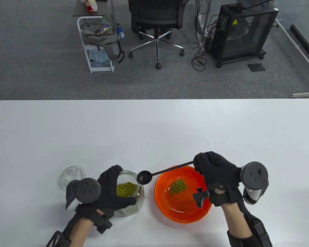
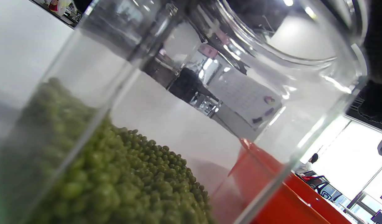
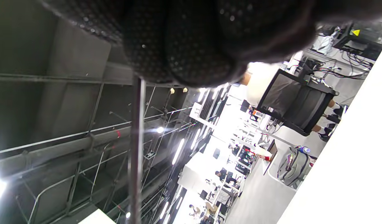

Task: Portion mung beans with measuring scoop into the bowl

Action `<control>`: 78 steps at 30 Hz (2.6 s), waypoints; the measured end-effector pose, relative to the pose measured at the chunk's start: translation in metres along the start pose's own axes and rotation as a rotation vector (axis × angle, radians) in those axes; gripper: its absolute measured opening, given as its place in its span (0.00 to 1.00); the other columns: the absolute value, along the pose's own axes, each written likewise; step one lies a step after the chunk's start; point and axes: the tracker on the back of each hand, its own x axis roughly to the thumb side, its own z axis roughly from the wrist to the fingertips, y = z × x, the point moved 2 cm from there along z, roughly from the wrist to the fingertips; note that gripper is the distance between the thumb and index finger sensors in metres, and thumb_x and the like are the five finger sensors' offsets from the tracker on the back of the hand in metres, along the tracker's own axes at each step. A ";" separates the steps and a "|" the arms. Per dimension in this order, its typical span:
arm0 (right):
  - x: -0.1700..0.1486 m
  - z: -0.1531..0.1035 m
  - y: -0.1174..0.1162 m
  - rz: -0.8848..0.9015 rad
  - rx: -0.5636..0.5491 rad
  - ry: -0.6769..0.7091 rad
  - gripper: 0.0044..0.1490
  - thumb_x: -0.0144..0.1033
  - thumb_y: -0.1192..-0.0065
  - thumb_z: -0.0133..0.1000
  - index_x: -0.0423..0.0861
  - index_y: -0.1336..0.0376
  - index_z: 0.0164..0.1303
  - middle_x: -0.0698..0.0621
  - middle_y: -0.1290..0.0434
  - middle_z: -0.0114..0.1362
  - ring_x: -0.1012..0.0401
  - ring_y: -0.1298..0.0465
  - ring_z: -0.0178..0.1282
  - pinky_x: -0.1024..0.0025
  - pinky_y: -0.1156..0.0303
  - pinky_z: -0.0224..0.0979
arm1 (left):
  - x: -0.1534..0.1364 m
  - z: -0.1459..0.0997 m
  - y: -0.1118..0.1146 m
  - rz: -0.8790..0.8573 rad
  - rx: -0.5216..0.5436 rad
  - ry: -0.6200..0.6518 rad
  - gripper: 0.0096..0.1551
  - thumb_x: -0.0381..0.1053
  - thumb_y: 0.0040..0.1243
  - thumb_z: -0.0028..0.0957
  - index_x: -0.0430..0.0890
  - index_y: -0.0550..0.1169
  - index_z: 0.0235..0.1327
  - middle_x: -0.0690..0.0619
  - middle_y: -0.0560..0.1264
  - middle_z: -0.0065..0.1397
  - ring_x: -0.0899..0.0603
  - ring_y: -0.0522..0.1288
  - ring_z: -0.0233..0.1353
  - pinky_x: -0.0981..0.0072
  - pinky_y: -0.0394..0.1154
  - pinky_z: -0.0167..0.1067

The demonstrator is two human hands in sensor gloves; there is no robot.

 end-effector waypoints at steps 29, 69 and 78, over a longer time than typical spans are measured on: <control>0.079 -0.009 -0.157 -0.633 0.243 0.396 0.26 0.51 0.33 0.53 0.40 0.20 0.37 0.44 0.15 0.40 0.52 0.18 0.34 0.58 0.21 0.41 | -0.001 0.000 0.000 -0.009 -0.004 0.002 0.81 0.86 0.72 0.40 0.32 0.50 0.78 0.30 0.53 0.82 0.21 0.59 0.79 0.26 0.62 0.72; -0.043 0.000 -0.159 -0.104 0.330 -0.276 0.27 0.48 0.37 0.55 0.37 0.21 0.38 0.42 0.16 0.39 0.52 0.19 0.32 0.58 0.21 0.39 | -0.002 0.000 0.001 -0.011 -0.007 0.003 0.81 0.86 0.72 0.40 0.32 0.50 0.79 0.30 0.53 0.82 0.21 0.59 0.79 0.26 0.61 0.72; -0.045 0.001 -0.142 -0.095 0.303 -0.315 0.27 0.48 0.37 0.55 0.37 0.21 0.38 0.42 0.16 0.39 0.53 0.19 0.32 0.59 0.21 0.38 | -0.002 0.000 0.001 -0.010 -0.010 0.003 0.81 0.86 0.72 0.40 0.32 0.50 0.79 0.30 0.53 0.82 0.20 0.59 0.79 0.26 0.61 0.72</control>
